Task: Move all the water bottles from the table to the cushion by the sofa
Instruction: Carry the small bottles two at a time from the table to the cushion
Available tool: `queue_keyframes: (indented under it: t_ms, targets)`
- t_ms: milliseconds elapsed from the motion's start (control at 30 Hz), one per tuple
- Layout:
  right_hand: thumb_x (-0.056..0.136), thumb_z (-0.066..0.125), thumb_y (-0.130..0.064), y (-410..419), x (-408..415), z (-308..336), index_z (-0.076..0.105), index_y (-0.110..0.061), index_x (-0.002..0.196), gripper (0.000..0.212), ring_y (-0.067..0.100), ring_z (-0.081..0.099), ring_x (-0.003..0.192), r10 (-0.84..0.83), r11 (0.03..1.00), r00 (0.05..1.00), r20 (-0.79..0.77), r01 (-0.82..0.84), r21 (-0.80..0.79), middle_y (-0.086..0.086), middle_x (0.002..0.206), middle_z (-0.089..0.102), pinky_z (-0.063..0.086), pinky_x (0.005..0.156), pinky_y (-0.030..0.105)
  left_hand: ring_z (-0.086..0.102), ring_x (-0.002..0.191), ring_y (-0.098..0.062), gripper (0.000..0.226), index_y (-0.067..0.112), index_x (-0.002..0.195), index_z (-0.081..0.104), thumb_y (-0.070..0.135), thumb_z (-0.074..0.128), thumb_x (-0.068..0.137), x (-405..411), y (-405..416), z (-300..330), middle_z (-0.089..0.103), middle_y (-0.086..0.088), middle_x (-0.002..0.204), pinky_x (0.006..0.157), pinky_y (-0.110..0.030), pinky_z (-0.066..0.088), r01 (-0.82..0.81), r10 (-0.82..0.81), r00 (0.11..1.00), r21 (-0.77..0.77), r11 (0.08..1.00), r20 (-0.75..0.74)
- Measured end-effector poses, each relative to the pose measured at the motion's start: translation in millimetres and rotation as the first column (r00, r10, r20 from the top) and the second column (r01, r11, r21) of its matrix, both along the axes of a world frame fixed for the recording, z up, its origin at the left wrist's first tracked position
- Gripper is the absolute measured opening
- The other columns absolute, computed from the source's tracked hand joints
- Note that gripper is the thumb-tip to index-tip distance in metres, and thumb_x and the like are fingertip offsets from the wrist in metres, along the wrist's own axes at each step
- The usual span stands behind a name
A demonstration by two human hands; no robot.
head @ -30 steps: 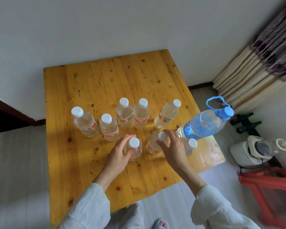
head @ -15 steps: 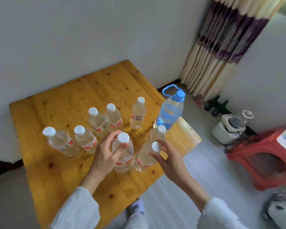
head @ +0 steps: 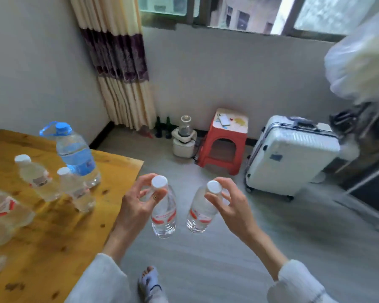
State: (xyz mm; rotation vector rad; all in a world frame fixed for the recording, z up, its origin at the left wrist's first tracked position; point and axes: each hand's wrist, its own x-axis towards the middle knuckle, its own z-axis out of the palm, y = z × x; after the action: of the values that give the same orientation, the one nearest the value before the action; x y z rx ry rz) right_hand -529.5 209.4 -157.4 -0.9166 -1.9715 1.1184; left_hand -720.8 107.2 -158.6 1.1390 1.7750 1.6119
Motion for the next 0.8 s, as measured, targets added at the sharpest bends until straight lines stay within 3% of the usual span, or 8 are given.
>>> queue_keyframes:
  t_ms: [67,133,233,333,433,533,667,800]
  targets:
    - [0.072,0.056,-0.05,6,55,6,0.052,-0.032,0.092,0.028,0.004,0.056,0.085,-0.103,0.995,0.995,-0.002,0.103,0.002,-0.015,0.088,0.058,0.048,0.087,0.029,0.063,0.1,-0.021,0.058,0.039,0.095,0.059,0.077,0.062,0.05,46,25,4,0.068,0.007,0.097,0.087,-0.035,0.049,0.115,-0.115,0.993,0.013,0.993,0.012]
    - [0.071,0.058,-0.05,12,110,10,0.052,-0.036,0.091,0.025,0.012,0.058,0.085,-0.226,0.974,0.974,-0.015,0.226,-0.003,-0.013,0.087,0.058,0.048,0.084,0.033,0.064,0.099,-0.025,0.061,0.034,0.096,0.058,0.075,0.064,0.05,92,52,7,0.069,0.008,0.094,0.089,-0.036,0.048,0.235,-0.235,0.971,0.022,0.972,0.046]
    - [0.068,0.059,-0.051,17,188,13,0.053,-0.039,0.087,0.024,0.022,0.061,0.088,-0.419,0.908,0.906,-0.065,0.417,-0.044,-0.007,0.09,0.058,0.046,0.079,0.029,0.065,0.094,-0.022,0.062,0.032,0.096,0.059,0.073,0.066,0.05,161,96,9,0.068,0.023,0.087,0.085,-0.024,0.049,0.409,-0.409,0.909,0.023,0.912,0.076]
    - [0.067,0.061,-0.051,19,262,12,0.054,-0.037,0.086,0.025,0.025,0.06,0.091,-0.576,0.818,0.811,-0.105,0.57,-0.08,-0.003,0.091,0.057,0.046,0.079,0.029,0.064,0.091,-0.018,0.053,0.028,0.096,0.06,0.061,0.068,0.055,236,137,9,0.066,0.023,0.087,0.075,-0.012,0.047,0.585,-0.582,0.808,0.0,0.811,0.087]
    - [0.066,0.06,-0.052,23,331,7,0.053,-0.039,0.089,0.027,0.014,0.06,0.092,-0.692,0.722,0.717,-0.092,0.686,-0.086,-0.005,0.094,0.058,0.045,0.08,0.021,0.064,0.087,-0.013,0.046,0.026,0.097,0.061,0.053,0.068,0.06,315,174,9,0.067,0.013,0.089,0.072,-0.014,0.047,0.722,-0.718,0.69,-0.012,0.692,0.096]
    - [0.067,0.064,-0.05,33,398,4,0.053,-0.039,0.09,0.028,-0.003,0.056,0.089,-0.792,0.61,0.608,-0.056,0.787,-0.093,-0.009,0.096,0.06,0.042,0.077,0.008,0.064,0.078,-0.005,0.034,0.017,0.099,0.06,0.034,0.072,0.072,392,211,7,0.067,0.016,0.083,0.064,-0.01,0.046,0.822,-0.814,0.566,-0.01,0.569,0.129]
    - [0.07,0.072,-0.034,58,489,1,0.055,-0.036,0.089,0.026,-0.007,0.055,0.084,-0.886,0.463,0.461,-0.041,0.88,-0.11,-0.01,0.094,0.061,0.041,0.074,0.007,0.063,0.071,0.002,0.018,0.024,0.092,0.06,0.017,0.067,0.077,497,269,4,0.067,0.021,0.078,0.062,-0.007,0.045,0.909,-0.899,0.414,-0.015,0.416,0.146]
    - [0.069,0.074,-0.033,83,572,4,0.055,-0.036,0.088,0.027,-0.005,0.057,0.083,-0.948,0.319,0.314,-0.062,0.941,-0.115,-0.009,0.092,0.062,0.043,0.074,0.008,0.064,0.079,-0.005,0.02,0.036,0.089,0.061,0.031,0.07,0.072,599,319,7,0.069,0.004,0.09,0.066,-0.013,0.047,0.97,-0.963,0.242,-0.041,0.238,0.118]
